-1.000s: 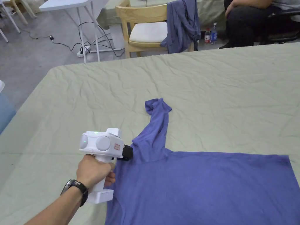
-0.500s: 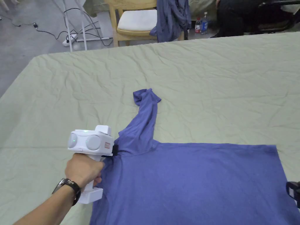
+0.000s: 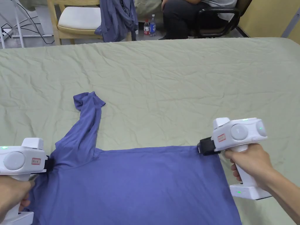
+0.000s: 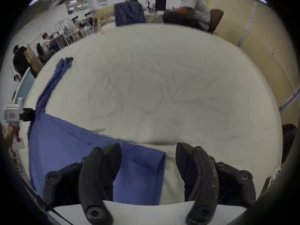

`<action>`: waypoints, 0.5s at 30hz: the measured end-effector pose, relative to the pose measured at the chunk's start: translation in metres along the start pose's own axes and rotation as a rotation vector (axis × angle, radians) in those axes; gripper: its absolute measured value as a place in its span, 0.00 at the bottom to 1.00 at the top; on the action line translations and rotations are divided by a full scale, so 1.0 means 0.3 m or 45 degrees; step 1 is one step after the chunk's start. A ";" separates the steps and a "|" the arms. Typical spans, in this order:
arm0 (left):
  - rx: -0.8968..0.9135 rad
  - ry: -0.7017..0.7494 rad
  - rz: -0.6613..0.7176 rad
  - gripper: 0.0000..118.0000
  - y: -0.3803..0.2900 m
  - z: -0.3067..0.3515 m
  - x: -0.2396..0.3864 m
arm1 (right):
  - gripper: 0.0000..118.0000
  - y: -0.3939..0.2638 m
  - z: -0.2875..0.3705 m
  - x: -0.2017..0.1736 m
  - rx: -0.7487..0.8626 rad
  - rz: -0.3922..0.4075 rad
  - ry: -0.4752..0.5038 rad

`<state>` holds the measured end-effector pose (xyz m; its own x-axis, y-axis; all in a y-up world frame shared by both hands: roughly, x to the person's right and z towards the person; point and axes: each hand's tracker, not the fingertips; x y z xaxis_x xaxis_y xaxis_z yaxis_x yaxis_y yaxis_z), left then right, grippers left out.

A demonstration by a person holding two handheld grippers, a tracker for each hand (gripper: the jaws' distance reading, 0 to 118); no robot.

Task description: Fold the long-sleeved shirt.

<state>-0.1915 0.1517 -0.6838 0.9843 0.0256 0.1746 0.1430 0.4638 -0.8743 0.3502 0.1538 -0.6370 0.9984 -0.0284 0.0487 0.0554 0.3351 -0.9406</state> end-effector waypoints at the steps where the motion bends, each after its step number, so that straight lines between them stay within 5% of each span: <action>1: 0.001 0.002 -0.002 0.01 -0.002 0.002 0.004 | 0.61 -0.018 -0.065 -0.002 -0.077 0.015 0.000; 2: 0.000 0.004 -0.005 0.01 -0.003 0.005 0.008 | 0.62 -0.039 -0.036 -0.015 0.115 0.059 -0.049; 4: 0.000 0.009 -0.009 0.01 0.002 -0.002 0.007 | 0.62 -0.021 -0.010 -0.032 0.067 0.005 -0.072; 8: 0.005 0.027 -0.012 0.01 0.001 -0.005 0.016 | 0.56 -0.021 -0.009 -0.028 0.059 0.080 -0.079; 9: 0.012 0.033 -0.012 0.01 -0.002 0.000 0.021 | 0.49 -0.022 -0.001 -0.030 0.059 0.075 -0.078; 11: 0.022 0.040 0.000 0.01 -0.004 0.002 0.018 | 0.06 -0.026 0.024 -0.048 0.104 0.095 -0.103; 15: 0.070 0.051 0.009 0.01 0.002 0.081 0.027 | 0.05 -0.040 0.109 -0.082 0.167 0.139 -0.036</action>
<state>-0.1858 0.1737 -0.6718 0.9888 -0.0060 0.1494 0.1313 0.5120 -0.8489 0.3254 0.1812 -0.6159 0.9983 0.0410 -0.0403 -0.0545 0.4551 -0.8888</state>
